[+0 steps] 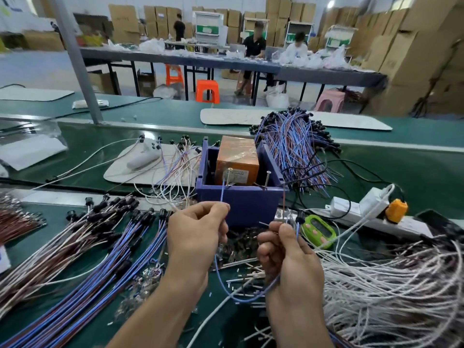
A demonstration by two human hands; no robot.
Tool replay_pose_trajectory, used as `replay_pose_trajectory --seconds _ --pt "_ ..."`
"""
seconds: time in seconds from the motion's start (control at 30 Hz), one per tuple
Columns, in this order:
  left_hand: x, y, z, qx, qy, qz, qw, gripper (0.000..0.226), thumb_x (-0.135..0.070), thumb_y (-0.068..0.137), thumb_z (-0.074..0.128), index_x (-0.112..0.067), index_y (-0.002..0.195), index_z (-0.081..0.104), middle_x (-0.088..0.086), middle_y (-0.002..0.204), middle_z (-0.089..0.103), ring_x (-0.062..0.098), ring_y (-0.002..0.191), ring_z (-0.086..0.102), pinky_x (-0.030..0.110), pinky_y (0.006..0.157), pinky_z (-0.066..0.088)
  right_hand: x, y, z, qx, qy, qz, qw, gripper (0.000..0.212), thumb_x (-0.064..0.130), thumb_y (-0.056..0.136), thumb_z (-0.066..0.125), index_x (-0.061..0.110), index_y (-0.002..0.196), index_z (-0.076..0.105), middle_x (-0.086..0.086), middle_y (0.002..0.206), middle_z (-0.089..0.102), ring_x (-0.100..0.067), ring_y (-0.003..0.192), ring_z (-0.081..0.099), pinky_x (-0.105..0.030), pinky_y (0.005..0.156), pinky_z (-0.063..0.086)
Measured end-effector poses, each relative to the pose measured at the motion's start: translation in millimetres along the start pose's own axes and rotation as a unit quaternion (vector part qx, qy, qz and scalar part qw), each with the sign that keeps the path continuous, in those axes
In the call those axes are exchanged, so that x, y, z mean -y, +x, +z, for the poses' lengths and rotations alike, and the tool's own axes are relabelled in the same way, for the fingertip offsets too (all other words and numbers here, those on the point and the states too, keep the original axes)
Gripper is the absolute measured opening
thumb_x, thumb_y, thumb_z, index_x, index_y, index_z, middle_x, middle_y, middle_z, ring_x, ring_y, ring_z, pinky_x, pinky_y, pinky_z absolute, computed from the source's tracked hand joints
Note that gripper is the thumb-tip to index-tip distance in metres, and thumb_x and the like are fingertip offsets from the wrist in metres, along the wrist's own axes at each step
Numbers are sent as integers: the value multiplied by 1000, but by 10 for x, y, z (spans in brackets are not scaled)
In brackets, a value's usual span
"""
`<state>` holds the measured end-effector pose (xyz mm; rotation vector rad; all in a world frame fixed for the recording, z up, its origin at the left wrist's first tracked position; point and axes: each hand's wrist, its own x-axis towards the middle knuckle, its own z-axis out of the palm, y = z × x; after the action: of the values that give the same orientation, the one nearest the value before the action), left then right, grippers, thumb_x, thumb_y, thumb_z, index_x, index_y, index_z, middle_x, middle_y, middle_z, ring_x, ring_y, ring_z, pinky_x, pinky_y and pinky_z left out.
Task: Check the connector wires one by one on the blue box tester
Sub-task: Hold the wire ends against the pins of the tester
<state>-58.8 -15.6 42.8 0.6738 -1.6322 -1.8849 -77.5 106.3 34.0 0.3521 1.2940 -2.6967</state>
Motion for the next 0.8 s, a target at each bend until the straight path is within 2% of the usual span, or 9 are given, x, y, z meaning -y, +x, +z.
replay_pose_trajectory --seconds 0.3,0.57,0.8 --pt "26 73 10 -22 -24 -12 999 28 -11 88 76 -22 63 79 0 49 59 9 40 48 19 42 43 2 19 -25 -3 -32 8 999 24 16 101 59 4 85 73 -13 67 69 -14 46 59 -21 44 51" --pt "63 69 82 -5 11 -6 1000 19 -20 86 80 -31 71 81 1 53 67 9 43 55 19 46 46 -1 29 -13 -5 -27 -1 1000 26 13 102 56 2 84 71 -13 64 68 -13 42 57 -20 42 50" --pt "62 94 71 -18 7 -10 1000 23 -18 88 78 -29 68 80 1 52 66 9 43 54 21 45 47 -18 40 -20 -4 -33 -11 999 25 14 102 55 2 85 70 -12 62 67 -13 42 57 -21 42 49"
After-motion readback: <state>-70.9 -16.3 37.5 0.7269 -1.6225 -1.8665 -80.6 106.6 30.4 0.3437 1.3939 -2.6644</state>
